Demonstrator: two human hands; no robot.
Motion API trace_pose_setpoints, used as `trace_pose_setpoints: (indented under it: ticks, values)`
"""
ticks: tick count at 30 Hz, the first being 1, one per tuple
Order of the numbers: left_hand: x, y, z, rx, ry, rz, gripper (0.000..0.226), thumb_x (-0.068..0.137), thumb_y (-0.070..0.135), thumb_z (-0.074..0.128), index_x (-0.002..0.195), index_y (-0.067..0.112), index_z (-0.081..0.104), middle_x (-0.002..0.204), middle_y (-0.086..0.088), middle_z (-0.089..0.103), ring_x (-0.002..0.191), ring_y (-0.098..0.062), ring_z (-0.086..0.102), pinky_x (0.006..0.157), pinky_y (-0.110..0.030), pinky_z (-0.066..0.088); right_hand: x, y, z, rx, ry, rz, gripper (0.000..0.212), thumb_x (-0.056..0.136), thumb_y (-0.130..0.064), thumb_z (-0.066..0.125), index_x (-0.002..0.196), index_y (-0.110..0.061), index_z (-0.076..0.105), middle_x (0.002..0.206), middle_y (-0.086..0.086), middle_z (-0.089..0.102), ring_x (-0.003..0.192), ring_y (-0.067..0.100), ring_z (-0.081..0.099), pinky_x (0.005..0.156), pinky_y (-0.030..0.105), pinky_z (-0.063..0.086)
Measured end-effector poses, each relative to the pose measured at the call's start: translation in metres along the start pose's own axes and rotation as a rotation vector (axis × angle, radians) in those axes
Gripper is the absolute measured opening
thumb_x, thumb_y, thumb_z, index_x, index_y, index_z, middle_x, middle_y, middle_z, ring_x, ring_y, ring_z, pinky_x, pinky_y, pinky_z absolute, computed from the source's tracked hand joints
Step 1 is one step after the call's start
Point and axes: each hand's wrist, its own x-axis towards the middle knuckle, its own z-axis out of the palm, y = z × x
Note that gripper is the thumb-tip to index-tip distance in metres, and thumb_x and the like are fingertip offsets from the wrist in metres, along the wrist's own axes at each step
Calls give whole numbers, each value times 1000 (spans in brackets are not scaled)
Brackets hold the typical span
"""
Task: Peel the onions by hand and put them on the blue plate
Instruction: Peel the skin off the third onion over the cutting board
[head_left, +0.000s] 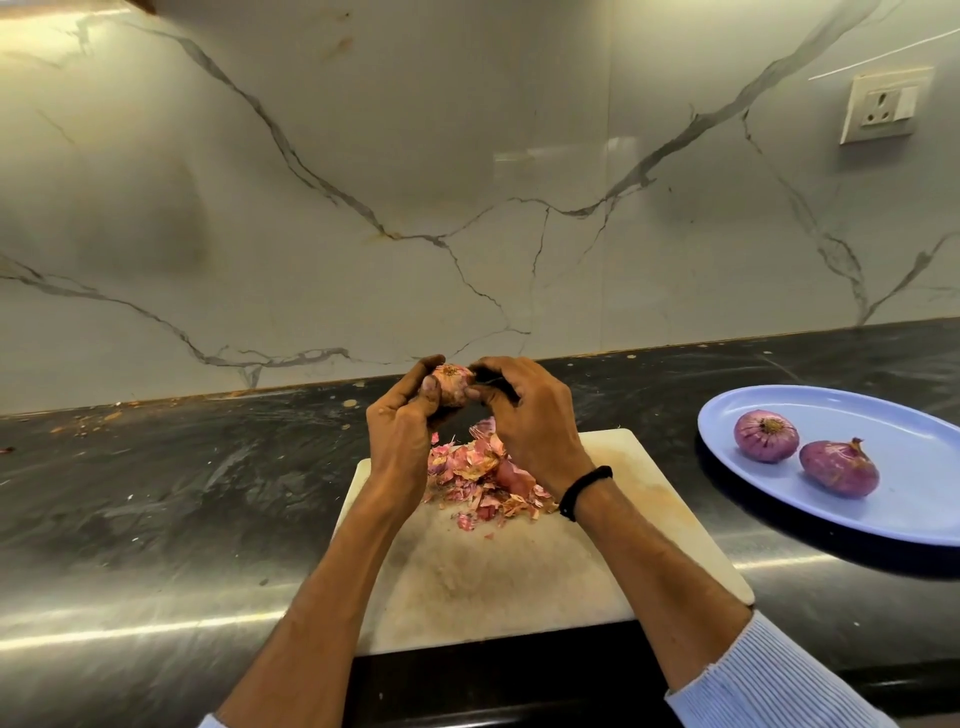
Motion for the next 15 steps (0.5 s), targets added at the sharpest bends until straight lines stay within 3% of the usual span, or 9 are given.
trace_pose_setpoints:
  ticks: [6,12,15]
  values:
    - [-2,-5,5,48,-67,0,47,88,12,66,133,4,60,118,-7,71,106,-20,71,91,-34,58,0,1,2,32,114,22,10,88,1,68,95,-4,75,92,7,72,86,12,65,80,8,50]
    - [5,-6,14,91,-107,1,33,95,6,61,128,5,64,118,-4,71,107,-20,70,90,-35,59,-2,13,13,-83,143,44,12,92,5,59,100,1,66,95,13,64,84,13,54,78,4,42]
    - [10,-4,16,76,-140,-9,28,97,2,56,123,7,66,109,1,73,102,-20,71,87,-32,59,1,19,15,-93,137,53,14,93,5,53,101,1,62,95,13,62,84,17,55,75,18,49]
